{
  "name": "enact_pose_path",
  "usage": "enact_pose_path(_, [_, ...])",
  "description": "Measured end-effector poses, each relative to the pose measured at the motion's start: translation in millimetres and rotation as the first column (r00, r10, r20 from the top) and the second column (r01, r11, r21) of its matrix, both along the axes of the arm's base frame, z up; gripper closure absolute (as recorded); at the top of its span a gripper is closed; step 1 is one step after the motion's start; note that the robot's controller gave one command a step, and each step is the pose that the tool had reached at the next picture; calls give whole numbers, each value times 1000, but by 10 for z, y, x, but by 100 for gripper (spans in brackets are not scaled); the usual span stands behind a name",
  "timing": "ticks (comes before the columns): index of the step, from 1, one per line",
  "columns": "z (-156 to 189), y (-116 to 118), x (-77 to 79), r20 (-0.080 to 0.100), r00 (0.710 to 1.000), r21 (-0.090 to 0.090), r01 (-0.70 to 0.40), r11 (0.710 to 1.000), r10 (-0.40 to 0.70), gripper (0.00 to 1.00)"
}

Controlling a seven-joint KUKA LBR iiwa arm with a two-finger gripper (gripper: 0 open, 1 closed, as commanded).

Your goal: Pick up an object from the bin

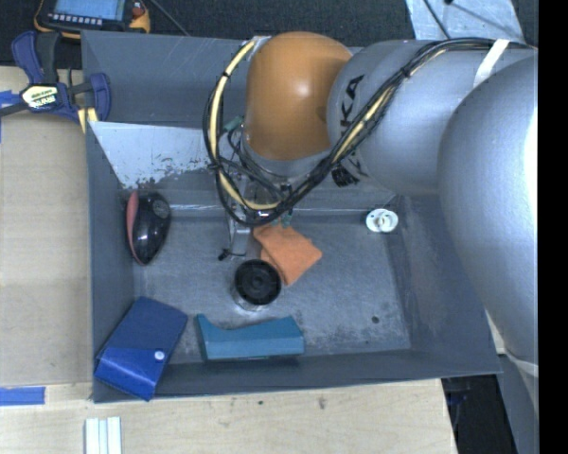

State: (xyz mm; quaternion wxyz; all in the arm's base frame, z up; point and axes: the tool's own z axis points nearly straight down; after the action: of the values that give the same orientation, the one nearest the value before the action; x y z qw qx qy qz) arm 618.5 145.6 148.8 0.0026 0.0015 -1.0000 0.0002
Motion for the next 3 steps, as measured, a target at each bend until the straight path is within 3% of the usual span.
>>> enact_pose_path(1, [53,-5,16,8,1000,1,2,1000,-2,0])
enact_pose_path(2, [-378,-414,-233,14,999,4,29,1000,-29,0])
enact_pose_path(3, [-570,-685,-427,5,995,0,99,995,-99,0])
